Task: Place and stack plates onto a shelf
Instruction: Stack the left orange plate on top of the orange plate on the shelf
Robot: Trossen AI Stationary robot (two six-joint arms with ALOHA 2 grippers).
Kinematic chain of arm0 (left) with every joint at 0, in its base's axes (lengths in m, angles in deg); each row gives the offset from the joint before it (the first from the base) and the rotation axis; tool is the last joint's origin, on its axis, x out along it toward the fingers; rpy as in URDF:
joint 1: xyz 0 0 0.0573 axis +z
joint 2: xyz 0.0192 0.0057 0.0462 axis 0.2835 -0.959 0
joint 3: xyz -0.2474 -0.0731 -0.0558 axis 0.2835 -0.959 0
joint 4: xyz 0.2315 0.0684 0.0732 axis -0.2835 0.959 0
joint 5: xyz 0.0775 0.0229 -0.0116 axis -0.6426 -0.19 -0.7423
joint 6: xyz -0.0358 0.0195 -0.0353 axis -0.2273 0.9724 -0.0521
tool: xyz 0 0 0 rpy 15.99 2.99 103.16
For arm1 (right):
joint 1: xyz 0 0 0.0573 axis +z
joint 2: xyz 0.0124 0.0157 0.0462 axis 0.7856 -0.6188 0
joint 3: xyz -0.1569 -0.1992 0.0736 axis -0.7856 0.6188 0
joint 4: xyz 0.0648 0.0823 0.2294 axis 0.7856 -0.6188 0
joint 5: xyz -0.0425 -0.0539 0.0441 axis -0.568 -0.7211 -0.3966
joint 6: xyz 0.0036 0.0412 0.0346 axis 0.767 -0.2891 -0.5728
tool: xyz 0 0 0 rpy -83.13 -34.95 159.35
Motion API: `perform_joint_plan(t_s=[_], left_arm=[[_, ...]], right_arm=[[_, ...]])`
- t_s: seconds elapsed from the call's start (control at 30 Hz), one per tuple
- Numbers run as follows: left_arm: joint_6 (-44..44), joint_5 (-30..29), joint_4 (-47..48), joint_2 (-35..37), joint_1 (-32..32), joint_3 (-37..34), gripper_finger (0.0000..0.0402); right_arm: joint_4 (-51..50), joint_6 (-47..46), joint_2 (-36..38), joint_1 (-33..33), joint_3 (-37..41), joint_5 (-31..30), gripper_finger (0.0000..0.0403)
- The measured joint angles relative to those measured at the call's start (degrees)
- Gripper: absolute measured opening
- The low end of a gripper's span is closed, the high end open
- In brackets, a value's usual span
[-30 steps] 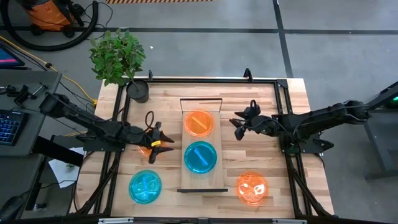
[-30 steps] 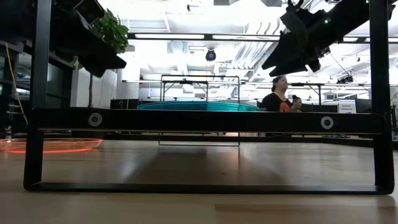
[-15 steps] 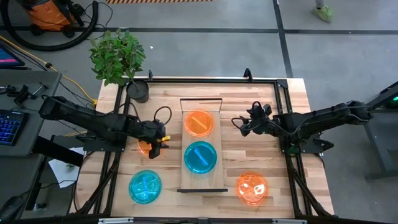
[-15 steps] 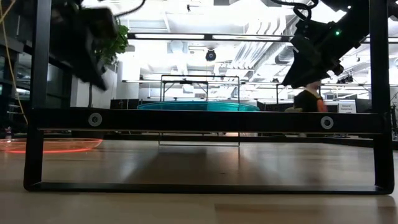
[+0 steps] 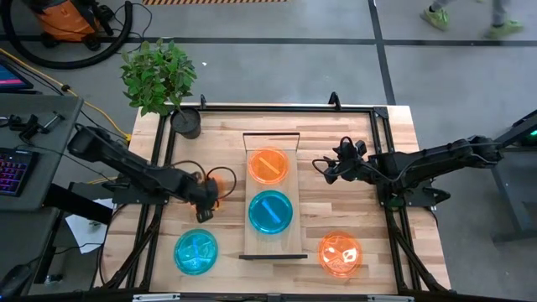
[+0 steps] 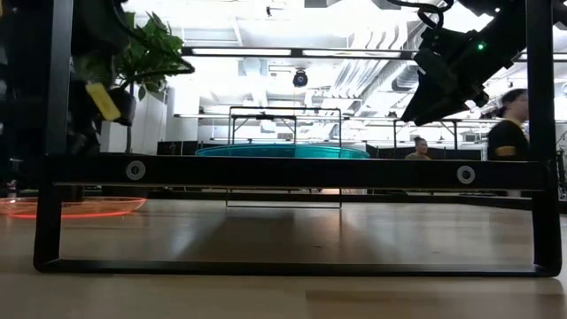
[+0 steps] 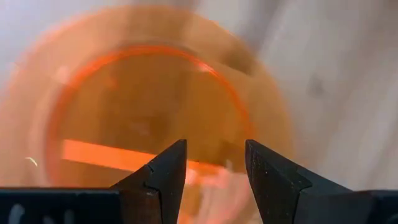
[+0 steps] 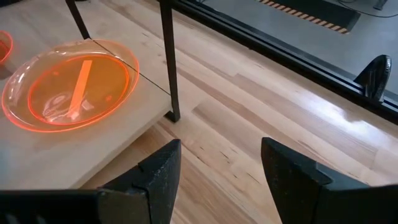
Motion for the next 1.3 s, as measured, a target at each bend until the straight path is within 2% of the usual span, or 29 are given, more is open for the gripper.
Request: perform_joint_plan(t_s=[0.1, 0.2, 0.43, 0.57, 0.67, 0.83, 1.0, 1.17, 1.3], left_arm=[[-0.4, -4.0, -0.3, -2.3, 1.2, 0.0, 0.0154], [-0.3, -4.5, -2.8, -5.0, 3.2, 0.3, 0.0154], [7.5, -6.5, -11.9, -8.5, 9.1, 0.3, 0.0154], [9.6, -5.3, -6.5, -6.7, 12.0, 2.4, 0.0154], [9.6, -4.5, -2.0, -3.9, 12.0, 4.8, 0.0154], [9.8, -4.0, 0.5, 2.3, 7.6, 5.1, 0.0154], [13.2, -4.0, -1.5, 6.7, -1.5, 3.6, 0.0154], [8.3, -11.4, -1.7, 6.1, -10.9, -0.1, 0.0154], [3.4, -19.6, -2.7, 3.9, -15.6, -2.7, 0.0154]], right_arm=[[0.0, 0.0, 0.0, 0.0, 0.0, 0.0, 0.0204], [0.0, 0.0, 0.0, 0.0, 0.0, 0.0, 0.0204], [0.1, -0.1, 0.0, 0.0, 0.0, 0.0, 0.0204], [0.9, -0.4, 0.0, 0.0, 0.0, 0.1, 0.0204], [1.8, -0.3, 0.0, 0.0, 0.0, 0.1, 0.0204], [2.5, -0.2, 0.0, 0.0, 0.0, 0.2, 0.0204], [2.6, 0.0, 0.0, 0.0, 0.0, 0.2, 0.0204], [2.6, 0.0, 0.0, 0.0, 0.0, 0.2, 0.0204], [2.5, 0.0, 0.0, 0.0, 0.0, 0.2, 0.0204]])
